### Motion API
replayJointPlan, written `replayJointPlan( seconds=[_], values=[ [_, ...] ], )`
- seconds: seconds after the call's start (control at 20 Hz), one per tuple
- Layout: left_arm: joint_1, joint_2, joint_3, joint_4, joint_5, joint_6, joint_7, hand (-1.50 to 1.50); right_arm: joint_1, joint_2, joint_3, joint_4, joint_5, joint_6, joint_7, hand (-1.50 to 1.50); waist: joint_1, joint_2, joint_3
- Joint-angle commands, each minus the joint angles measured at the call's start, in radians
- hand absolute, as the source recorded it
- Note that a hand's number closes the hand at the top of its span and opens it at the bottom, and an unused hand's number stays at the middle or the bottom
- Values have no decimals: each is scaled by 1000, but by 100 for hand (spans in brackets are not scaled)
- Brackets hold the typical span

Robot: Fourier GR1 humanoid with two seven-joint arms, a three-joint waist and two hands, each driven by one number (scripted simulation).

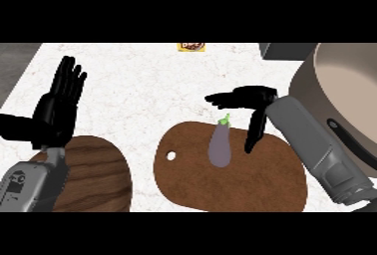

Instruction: Pick the eggplant from the cutting board and place it in the pot

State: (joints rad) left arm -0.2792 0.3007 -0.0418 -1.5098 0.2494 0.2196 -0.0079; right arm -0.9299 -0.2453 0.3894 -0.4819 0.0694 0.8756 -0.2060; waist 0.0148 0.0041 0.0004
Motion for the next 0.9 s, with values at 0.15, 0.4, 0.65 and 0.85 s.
replayJointPlan(
  seconds=[0.15,0.4,0.65,0.85],
  values=[
    [-30,-22,26,44,-19,-16,5,0,-34,50,2,80,112,-7,-54,-150,4,4,0],
    [-12,4,64,-4,-3,-58,30,0,36,127,-10,33,138,-64,-2,-150,-5,-2,0],
    [64,0,82,-27,-6,-93,-15,0,25,127,-42,14,150,-27,-27,-150,-5,-3,0],
    [-39,-48,62,33,-59,-35,15,0,39,150,-41,72,199,-44,-83,-150,-5,1,0]
  ],
)
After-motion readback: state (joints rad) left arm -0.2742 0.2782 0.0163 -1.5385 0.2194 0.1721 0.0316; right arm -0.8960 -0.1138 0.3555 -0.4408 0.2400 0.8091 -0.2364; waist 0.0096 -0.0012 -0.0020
